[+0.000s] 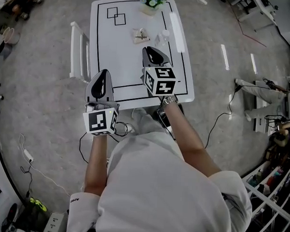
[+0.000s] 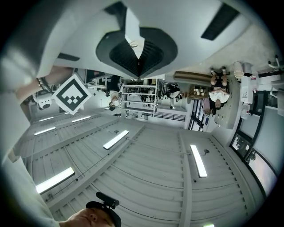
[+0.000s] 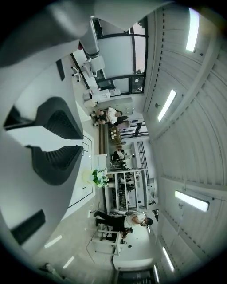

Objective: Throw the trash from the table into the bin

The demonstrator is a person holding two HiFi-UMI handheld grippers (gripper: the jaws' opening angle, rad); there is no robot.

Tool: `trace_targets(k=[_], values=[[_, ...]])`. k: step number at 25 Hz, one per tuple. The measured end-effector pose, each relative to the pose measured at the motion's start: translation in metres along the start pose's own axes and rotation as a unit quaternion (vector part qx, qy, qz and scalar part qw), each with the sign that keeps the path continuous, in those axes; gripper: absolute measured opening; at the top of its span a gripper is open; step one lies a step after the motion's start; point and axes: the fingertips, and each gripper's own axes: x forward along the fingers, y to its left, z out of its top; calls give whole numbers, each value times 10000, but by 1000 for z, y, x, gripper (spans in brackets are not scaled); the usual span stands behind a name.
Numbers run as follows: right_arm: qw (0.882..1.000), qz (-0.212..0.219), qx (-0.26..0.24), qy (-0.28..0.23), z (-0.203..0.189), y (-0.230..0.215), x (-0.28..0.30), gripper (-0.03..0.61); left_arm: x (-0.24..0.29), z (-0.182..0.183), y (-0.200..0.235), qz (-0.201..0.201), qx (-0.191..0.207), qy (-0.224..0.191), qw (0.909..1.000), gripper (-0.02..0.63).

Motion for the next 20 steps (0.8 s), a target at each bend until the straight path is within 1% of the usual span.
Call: trace_targets(k=[2, 5, 7, 11, 16, 20], values=[[9997, 48, 42, 245, -7, -8, 30, 79, 19, -5, 7, 55, -18, 89, 9999, 5], [9982, 61, 63, 601, -21, -23, 75, 145, 45, -12, 14, 153, -34, 206, 9997, 5], [9965, -51, 153, 822, -32, -37, 103, 181, 61, -16, 17, 221, -50, 284, 9993, 5], [9904, -462, 369, 1246, -59, -65, 156, 234, 85, -20, 25, 331, -23, 446, 9985, 5], [9799, -849, 298, 1782, -92, -94, 203, 238, 111, -30, 36, 456, -66, 670, 9967, 5], [9727, -914, 319, 2109, -115, -110, 231, 238, 127, -48, 37, 408, -108, 868, 9953, 5]])
